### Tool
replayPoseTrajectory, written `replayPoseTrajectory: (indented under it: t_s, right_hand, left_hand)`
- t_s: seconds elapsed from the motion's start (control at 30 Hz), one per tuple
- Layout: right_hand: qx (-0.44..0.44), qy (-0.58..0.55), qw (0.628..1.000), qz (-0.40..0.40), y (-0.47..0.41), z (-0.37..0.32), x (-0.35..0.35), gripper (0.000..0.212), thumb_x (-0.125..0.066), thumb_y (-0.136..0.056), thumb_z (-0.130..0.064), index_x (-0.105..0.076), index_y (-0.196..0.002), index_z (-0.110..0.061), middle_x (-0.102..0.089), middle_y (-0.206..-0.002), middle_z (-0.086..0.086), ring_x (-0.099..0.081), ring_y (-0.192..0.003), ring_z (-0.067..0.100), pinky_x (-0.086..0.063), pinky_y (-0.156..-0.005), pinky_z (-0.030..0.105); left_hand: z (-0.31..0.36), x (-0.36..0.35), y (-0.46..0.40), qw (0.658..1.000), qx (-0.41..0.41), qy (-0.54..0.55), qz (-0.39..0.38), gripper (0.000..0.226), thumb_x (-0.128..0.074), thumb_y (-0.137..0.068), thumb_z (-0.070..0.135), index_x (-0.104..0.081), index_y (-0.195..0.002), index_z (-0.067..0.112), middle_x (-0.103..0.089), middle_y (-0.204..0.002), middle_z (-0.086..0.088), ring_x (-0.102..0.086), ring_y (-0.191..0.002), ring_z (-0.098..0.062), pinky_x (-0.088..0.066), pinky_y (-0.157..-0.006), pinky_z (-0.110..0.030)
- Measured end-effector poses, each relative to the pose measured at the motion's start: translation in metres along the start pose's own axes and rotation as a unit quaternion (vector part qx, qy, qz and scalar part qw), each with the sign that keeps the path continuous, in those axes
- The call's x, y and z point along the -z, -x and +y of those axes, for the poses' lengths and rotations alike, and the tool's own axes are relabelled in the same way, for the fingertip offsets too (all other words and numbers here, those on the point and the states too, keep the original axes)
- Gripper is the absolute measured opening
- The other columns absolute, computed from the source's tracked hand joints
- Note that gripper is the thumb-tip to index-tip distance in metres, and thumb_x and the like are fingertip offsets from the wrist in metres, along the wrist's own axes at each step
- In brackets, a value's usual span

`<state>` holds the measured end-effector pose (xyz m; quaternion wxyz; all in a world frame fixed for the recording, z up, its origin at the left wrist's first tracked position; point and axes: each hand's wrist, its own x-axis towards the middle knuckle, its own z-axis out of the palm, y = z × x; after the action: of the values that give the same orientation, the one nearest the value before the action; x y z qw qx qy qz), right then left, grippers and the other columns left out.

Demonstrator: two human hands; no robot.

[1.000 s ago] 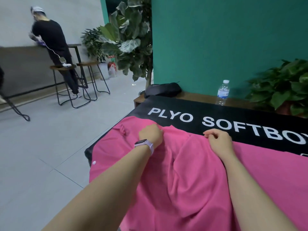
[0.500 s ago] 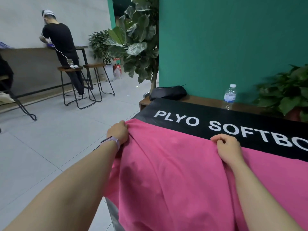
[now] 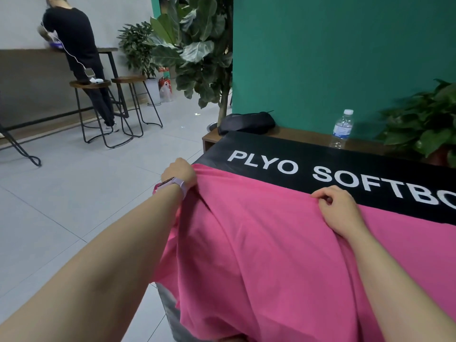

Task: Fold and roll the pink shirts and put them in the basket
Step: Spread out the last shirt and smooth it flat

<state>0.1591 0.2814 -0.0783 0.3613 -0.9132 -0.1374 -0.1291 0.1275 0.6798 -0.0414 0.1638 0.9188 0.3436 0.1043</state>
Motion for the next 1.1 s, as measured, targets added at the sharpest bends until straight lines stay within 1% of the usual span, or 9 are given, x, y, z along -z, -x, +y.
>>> replayPoseTrajectory:
  t_s: [0.13,0.27,0.43,0.5,0.6,0.67,0.73,0.93,1.1]
  right_hand:
    - [-0.011,0.001,1.000,0.003,0.002,-0.001,0.002,0.031,-0.053,-0.094,-0.001,-0.076,-0.096,-0.022,-0.064,-0.101,-0.007,-0.056,-0.096,0.019,-0.044,-0.084,0.033]
    - [-0.008,0.007,1.000,0.015,0.003,-0.003,0.003,0.032,-0.051,-0.093,0.004,-0.076,-0.097,-0.016,-0.066,-0.103,-0.002,-0.057,-0.096,0.022,-0.040,-0.083,0.030]
    - [0.015,0.054,0.998,0.010,0.003,-0.007,0.000,0.035,-0.049,-0.092,0.006,-0.074,-0.102,-0.017,-0.064,-0.106,-0.001,-0.054,-0.102,0.025,-0.046,-0.092,0.040]
    - [0.023,0.082,0.996,0.015,0.004,-0.010,-0.002,0.037,-0.048,-0.092,0.004,-0.074,-0.104,-0.020,-0.064,-0.107,-0.002,-0.052,-0.103,0.023,-0.045,-0.093,0.040]
    - [0.036,0.104,0.994,0.013,0.006,-0.011,-0.003,0.040,-0.049,-0.093,0.002,-0.076,-0.109,-0.024,-0.063,-0.108,-0.006,-0.050,-0.104,0.021,-0.045,-0.095,0.042]
    - [0.045,0.106,0.993,0.002,0.006,-0.011,-0.003,0.042,-0.050,-0.095,0.001,-0.077,-0.112,-0.026,-0.062,-0.108,-0.007,-0.047,-0.102,0.020,-0.043,-0.098,0.041]
    - [0.051,0.109,0.993,-0.010,0.005,-0.010,-0.002,0.044,-0.049,-0.096,0.000,-0.077,-0.115,-0.028,-0.060,-0.110,-0.008,-0.045,-0.102,0.019,-0.041,-0.100,0.040]
    - [0.045,0.133,0.989,-0.036,0.005,-0.011,-0.002,0.049,-0.045,-0.096,-0.004,-0.073,-0.122,-0.035,-0.054,-0.113,-0.012,-0.042,-0.104,0.015,-0.039,-0.103,0.038]
    - [0.040,0.178,0.982,-0.055,0.006,-0.014,-0.003,0.051,-0.044,-0.096,-0.008,-0.067,-0.128,-0.040,-0.048,-0.115,-0.010,-0.043,-0.108,0.015,-0.038,-0.105,0.040]
  left_hand:
    - [-0.019,-0.004,-0.004,0.998,-0.024,-0.038,0.042,0.033,-0.040,-0.092,0.013,-0.057,-0.119,0.009,-0.064,-0.120,-0.020,-0.061,-0.108,-0.040,-0.044,-0.079,-0.039]
    - [-0.023,0.005,-0.013,0.999,-0.035,-0.010,-0.008,0.025,-0.047,-0.090,0.016,-0.062,-0.109,0.012,-0.065,-0.117,-0.018,-0.061,-0.104,-0.038,-0.045,-0.078,-0.035]
    - [-0.030,0.015,-0.021,0.998,-0.046,0.007,-0.053,0.014,-0.055,-0.089,0.021,-0.063,-0.092,0.010,-0.068,-0.106,-0.016,-0.062,-0.091,-0.035,-0.045,-0.072,-0.033]
    - [-0.026,0.020,-0.028,0.995,-0.041,0.042,-0.077,0.027,-0.060,-0.089,0.034,-0.060,-0.082,0.008,-0.068,-0.099,-0.015,-0.060,-0.084,-0.032,-0.042,-0.068,-0.030]
    - [-0.018,0.021,-0.035,0.981,-0.034,0.167,-0.098,0.049,-0.063,-0.086,0.057,-0.061,-0.088,0.008,-0.061,-0.088,-0.008,-0.057,-0.085,-0.030,-0.040,-0.065,-0.032]
    - [-0.015,0.012,-0.036,0.972,-0.047,0.219,-0.074,0.045,-0.066,-0.085,0.054,-0.063,-0.080,0.009,-0.058,-0.074,-0.006,-0.055,-0.076,-0.029,-0.036,-0.056,-0.032]
    - [-0.018,0.002,-0.036,0.975,-0.078,0.203,-0.045,0.039,-0.069,-0.084,0.044,-0.060,-0.064,0.012,-0.056,-0.061,-0.005,-0.053,-0.069,-0.029,-0.035,-0.053,-0.031]
    - [-0.030,-0.013,-0.031,0.994,-0.081,0.042,0.058,0.033,-0.058,-0.093,0.049,-0.058,-0.095,0.015,-0.065,-0.098,-0.014,-0.060,-0.092,-0.037,-0.037,-0.069,-0.036]
    - [-0.003,0.006,-0.006,0.952,-0.234,-0.088,0.178,0.019,-0.054,-0.085,0.009,-0.052,-0.104,0.010,-0.058,-0.104,-0.016,-0.056,-0.092,-0.038,-0.037,-0.078,-0.044]
